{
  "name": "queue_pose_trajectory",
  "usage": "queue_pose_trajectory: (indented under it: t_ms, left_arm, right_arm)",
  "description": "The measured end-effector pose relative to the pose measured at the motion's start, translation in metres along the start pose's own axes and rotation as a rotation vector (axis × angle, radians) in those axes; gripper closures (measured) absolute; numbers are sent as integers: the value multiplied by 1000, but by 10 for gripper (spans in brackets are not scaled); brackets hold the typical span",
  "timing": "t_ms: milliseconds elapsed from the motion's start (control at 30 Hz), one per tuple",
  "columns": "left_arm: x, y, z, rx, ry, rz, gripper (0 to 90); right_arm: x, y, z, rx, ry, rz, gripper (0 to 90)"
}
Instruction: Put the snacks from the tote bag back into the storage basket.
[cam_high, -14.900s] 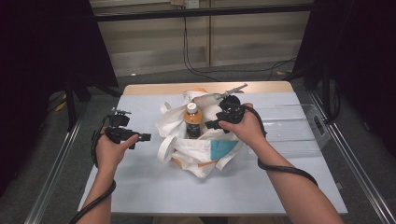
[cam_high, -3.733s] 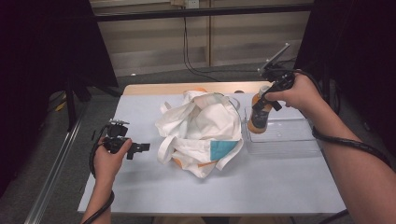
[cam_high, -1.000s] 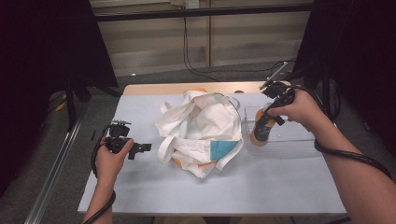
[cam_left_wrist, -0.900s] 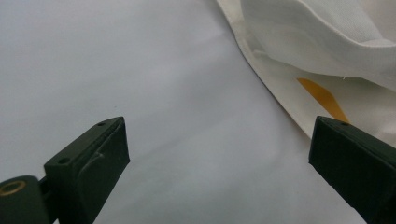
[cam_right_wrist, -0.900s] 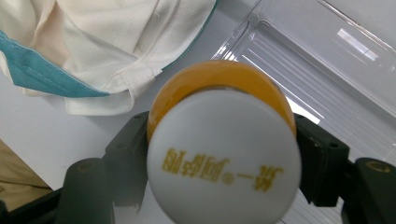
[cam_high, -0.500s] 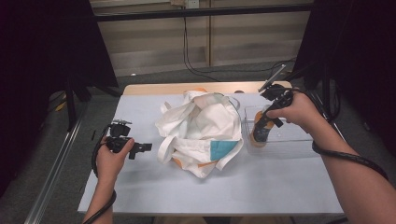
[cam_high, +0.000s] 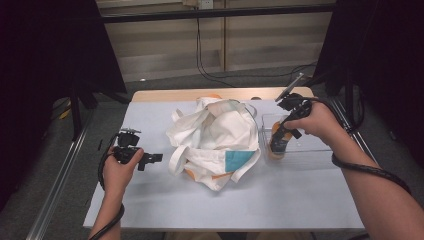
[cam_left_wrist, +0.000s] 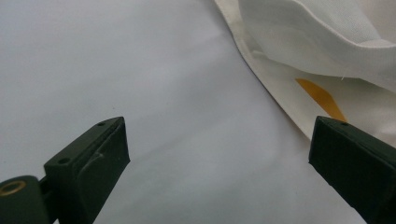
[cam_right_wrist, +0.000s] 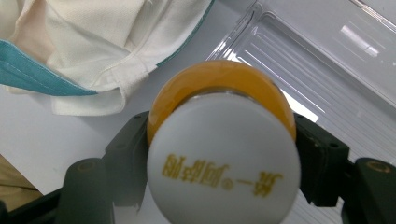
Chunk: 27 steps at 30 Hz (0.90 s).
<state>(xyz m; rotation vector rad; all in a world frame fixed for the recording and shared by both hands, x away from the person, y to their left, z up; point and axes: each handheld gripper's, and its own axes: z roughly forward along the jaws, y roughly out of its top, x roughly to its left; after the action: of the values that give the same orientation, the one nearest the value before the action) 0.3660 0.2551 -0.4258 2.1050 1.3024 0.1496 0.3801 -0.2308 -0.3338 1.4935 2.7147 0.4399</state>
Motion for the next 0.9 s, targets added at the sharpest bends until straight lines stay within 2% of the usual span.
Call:
queue_pose_trajectory:
  t_ms: [333, 900]
  left_arm:
    - [0, 0, 0, 2, -5, 1, 49]
    - [0, 0, 0, 4, -7, 4, 49]
  right_arm:
    - [0, -1, 5, 1, -7, -12, 299]
    - [2, 0, 10, 23, -19, 3, 299]
